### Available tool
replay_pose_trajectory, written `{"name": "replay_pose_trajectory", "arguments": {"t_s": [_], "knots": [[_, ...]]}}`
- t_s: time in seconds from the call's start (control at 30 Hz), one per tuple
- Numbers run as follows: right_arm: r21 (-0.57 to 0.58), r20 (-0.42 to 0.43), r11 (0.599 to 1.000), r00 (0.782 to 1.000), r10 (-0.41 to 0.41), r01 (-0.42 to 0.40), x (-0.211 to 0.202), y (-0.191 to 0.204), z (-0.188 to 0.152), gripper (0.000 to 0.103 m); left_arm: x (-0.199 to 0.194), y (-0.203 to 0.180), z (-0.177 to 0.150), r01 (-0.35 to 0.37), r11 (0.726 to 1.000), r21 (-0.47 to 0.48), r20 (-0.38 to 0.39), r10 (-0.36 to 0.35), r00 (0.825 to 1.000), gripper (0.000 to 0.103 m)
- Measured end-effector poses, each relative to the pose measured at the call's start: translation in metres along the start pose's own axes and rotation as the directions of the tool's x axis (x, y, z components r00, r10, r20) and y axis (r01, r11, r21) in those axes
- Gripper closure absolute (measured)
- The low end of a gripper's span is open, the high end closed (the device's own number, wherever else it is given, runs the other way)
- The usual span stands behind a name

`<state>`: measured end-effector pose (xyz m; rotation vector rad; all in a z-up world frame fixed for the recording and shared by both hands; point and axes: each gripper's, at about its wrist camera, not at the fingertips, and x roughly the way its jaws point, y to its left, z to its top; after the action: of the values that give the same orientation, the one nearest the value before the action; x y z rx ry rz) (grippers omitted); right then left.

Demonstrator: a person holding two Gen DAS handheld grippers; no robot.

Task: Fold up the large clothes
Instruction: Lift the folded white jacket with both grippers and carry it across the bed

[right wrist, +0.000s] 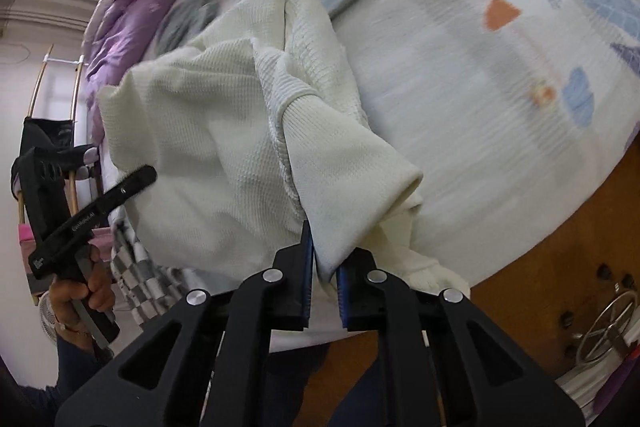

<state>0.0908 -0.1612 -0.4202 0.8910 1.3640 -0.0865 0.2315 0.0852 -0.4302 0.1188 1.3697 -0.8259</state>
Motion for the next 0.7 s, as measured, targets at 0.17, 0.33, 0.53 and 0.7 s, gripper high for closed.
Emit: {"name": "replay_pose_trajectory", "arguments": {"t_s": [0.17,0.33,0.53,0.7], "knots": [[0.02,-0.015,0.988,0.988,0.151,-0.151,0.011,0.098,-0.073,0.098,-0.098,0.054,-0.034,-0.014,0.995,0.095,-0.015,0.016,1.0,0.077],[0.016,-0.034,0.989,0.988,0.148,-0.148,0.067,0.165,-0.117,0.098,-0.146,0.111,-0.066,-0.046,0.99,0.133,-0.092,0.059,0.994,0.078],[0.103,-0.001,0.994,0.999,0.048,-0.048,0.145,0.142,-0.112,0.094,-0.114,0.205,-0.081,-0.123,0.992,-0.014,-0.144,0.12,0.982,0.078],[0.149,-0.001,0.987,0.998,0.061,-0.061,0.171,0.11,-0.101,0.052,-0.118,0.239,-0.089,-0.082,0.987,-0.136,-0.109,0.067,0.992,0.078]]}}
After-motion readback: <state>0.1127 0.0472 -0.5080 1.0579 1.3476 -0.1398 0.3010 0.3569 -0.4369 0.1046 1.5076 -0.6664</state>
